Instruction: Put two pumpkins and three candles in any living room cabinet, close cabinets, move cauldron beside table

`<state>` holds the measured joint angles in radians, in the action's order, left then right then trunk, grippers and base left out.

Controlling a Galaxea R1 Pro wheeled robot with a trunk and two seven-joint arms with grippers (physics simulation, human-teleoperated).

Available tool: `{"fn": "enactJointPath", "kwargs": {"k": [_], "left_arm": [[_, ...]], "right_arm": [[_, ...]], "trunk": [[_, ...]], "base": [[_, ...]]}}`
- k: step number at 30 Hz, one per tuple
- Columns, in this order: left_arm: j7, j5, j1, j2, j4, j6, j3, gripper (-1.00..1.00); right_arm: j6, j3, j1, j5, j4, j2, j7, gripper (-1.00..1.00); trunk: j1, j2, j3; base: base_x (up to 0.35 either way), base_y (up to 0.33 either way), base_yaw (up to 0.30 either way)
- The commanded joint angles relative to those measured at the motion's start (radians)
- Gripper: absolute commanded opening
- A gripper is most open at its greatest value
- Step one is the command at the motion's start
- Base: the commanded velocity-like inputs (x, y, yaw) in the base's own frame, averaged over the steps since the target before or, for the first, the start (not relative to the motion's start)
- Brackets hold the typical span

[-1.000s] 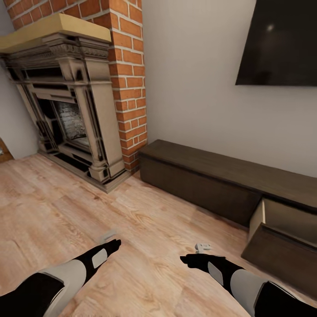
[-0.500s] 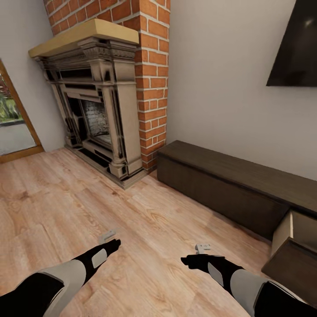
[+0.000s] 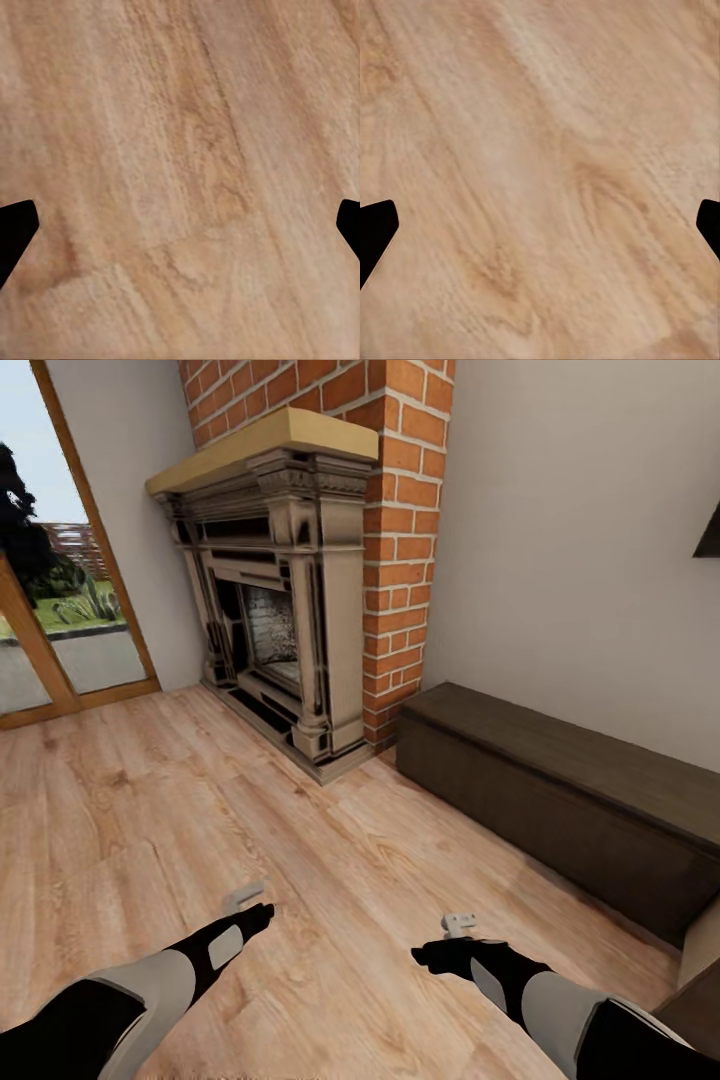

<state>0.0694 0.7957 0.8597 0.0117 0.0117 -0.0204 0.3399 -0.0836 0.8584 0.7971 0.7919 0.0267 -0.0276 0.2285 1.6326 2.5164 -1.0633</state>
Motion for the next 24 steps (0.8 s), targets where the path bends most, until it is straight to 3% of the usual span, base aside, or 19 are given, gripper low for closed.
{"fn": "enactJointPath", "kwargs": {"k": [1, 13, 24], "left_arm": [[0.003, 0.007, 0.001, 0.001, 0.002, -0.002, 0.008, 1.0], [0.003, 0.007, 0.001, 0.002, 0.007, -0.003, 0.008, 1.0], [0.003, 0.011, 0.001, 0.007, 0.007, -0.003, 0.008, 1.0]], "right_arm": [[-0.003, 0.007, 0.001, 0.01, 0.0, 0.0, -0.006, 1.0], [-0.004, 0.009, 0.001, 0.007, 0.001, 0.0, -0.034, 1.0], [-0.004, 0.011, 0.001, 0.004, 0.002, 0.0, -0.035, 1.0]], "trunk": [[0.0, 0.0, -0.001], [0.0, 0.0, -0.001], [0.0, 0.0, 0.011]], "base": [[0.0, 0.0, 0.291], [0.061, 0.0, 0.29], [0.265, 0.0, 0.186]]}}
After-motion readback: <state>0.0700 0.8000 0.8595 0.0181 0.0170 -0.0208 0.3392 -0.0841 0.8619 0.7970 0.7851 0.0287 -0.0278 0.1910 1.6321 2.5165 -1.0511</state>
